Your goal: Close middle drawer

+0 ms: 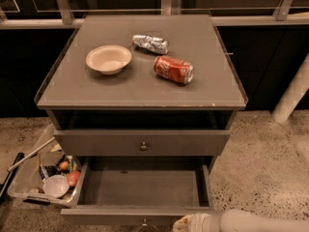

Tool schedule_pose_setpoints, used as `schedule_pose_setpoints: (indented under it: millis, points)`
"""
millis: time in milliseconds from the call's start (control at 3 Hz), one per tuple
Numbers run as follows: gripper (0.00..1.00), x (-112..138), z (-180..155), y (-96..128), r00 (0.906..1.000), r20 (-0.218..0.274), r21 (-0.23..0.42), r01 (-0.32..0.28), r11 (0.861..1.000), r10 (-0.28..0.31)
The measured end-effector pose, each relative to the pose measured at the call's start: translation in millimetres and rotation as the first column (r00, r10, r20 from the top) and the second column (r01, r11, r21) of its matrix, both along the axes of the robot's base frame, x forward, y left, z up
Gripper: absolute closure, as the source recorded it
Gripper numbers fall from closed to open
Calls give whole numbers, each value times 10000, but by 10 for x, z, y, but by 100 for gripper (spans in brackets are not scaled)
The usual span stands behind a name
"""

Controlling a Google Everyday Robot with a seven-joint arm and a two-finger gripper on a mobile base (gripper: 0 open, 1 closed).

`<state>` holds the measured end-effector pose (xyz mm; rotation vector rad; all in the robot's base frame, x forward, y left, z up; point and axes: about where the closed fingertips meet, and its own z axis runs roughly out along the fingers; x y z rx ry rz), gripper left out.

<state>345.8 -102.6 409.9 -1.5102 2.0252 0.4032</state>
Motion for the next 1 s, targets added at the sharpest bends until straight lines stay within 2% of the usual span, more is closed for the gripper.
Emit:
schedule_pose_setpoints:
  millis: [333,667,1000]
  points:
    - [100,240,-65,-24,9997,222,33,108,9999,-109]
    - [82,271,-61,-25,9996,255,45,136,9999,-137]
    - [59,271,-61,-25,9996,255,45,136,9999,-137]
